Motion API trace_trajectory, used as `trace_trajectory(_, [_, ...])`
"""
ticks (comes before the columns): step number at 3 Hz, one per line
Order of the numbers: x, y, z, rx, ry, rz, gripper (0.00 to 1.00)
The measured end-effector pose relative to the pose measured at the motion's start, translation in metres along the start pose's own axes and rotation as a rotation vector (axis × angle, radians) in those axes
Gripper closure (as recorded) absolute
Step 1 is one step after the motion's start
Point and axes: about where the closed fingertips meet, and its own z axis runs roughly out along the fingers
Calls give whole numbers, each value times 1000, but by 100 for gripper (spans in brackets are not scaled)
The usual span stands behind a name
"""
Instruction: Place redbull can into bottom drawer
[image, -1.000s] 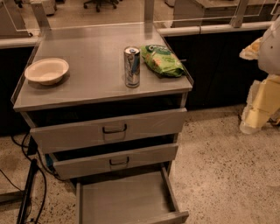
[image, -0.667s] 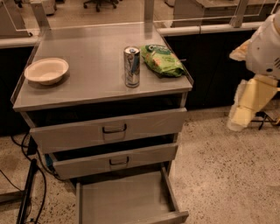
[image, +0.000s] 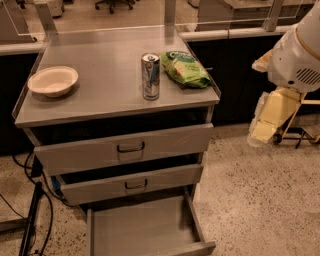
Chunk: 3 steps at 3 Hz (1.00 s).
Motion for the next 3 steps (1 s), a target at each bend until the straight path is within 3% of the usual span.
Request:
trace_trajectory(1, [0,0,2,-2,-13,9,0])
trace_trajectory(2, [-9,-10,23,3,-79,53,0])
trace_trajectory(3, [-19,-34,44,32,-135,81,0])
